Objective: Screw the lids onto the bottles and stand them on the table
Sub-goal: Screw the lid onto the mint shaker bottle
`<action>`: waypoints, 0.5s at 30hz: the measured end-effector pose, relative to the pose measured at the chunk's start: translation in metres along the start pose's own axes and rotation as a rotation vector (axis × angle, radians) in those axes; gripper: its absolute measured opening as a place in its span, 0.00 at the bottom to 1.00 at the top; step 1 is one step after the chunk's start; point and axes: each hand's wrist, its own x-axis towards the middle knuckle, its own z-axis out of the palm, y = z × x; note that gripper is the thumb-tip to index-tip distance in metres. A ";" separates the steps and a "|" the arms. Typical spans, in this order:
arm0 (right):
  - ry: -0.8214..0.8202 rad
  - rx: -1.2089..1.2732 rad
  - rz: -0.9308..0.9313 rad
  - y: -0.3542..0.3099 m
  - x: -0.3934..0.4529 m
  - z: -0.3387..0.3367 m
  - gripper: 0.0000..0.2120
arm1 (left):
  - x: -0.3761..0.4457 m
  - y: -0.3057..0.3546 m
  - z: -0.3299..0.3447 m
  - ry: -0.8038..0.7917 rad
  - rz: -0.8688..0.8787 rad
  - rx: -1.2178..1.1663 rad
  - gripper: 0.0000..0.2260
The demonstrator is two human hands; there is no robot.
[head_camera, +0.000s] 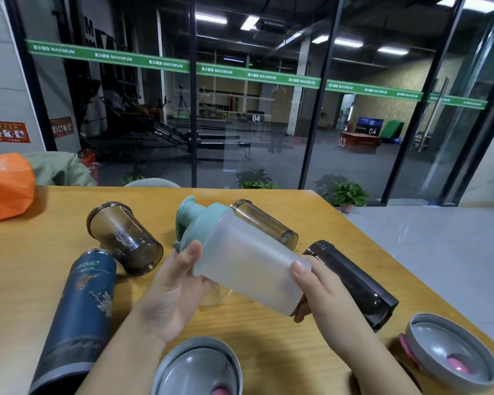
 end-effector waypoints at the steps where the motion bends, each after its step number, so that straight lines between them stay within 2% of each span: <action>1: 0.001 -0.004 0.011 0.000 0.000 0.001 0.30 | 0.000 0.000 0.000 0.000 0.001 -0.003 0.35; 6: 0.001 0.001 0.052 -0.004 0.000 0.003 0.26 | 0.000 -0.001 0.002 -0.011 0.017 0.003 0.33; 9: -0.037 0.045 0.158 -0.005 0.003 0.004 0.21 | 0.001 -0.001 0.000 -0.001 0.023 0.043 0.35; 12: -0.156 0.113 0.169 -0.003 0.001 0.000 0.31 | 0.001 0.005 -0.003 0.012 0.047 0.139 0.38; 15: -0.183 -0.015 0.020 -0.006 -0.005 -0.010 0.36 | -0.002 0.009 -0.005 -0.002 0.055 0.225 0.43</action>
